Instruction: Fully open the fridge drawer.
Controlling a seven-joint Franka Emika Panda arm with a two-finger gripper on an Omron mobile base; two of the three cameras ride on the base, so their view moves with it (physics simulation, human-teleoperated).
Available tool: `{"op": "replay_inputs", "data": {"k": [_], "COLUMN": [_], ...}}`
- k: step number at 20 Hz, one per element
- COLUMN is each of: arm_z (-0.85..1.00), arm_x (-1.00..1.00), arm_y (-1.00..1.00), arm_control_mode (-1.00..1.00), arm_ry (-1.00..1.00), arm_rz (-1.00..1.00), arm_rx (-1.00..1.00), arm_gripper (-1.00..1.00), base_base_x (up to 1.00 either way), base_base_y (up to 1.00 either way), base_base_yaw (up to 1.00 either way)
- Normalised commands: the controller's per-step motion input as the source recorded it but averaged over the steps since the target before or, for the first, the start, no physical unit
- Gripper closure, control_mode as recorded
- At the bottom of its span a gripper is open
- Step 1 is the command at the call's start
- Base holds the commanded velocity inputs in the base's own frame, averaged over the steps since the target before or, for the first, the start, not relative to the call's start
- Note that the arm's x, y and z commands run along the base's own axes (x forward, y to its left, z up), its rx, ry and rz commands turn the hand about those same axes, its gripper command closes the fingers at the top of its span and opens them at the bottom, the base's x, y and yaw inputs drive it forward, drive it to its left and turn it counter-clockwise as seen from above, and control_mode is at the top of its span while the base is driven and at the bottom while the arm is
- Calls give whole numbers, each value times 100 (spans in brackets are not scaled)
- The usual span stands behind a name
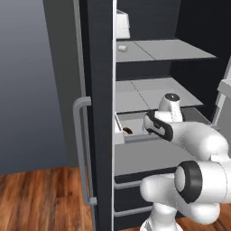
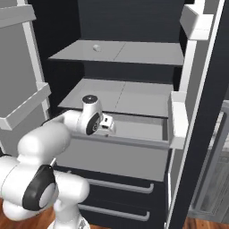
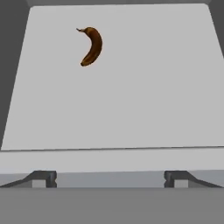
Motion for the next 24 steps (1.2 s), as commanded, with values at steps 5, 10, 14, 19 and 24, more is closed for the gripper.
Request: {"op": "replay_inputs", "data": {"k": [5,10,14,19,24], "arm_z": [-47,-47,-46,38,100], "arm_x": [-100,-100,-100,-94,-71], "arm_y": [-1,-6,-7,-4,0], "arm_control_mode": [-100,-100,-100,-100,-100], "arm_ry": [5,3,1,-39,-63], "arm_rz": [0,0,0,0,-3], "arm_rx": [0,0,0,5,2], "arm_gripper": [-100,-100,-100,-100,-100], "base_base_x": [0,0,0,0,0], "base_base_y": [0,0,0,0,0], "base_base_yaw": [0,0,0,0,0]}}
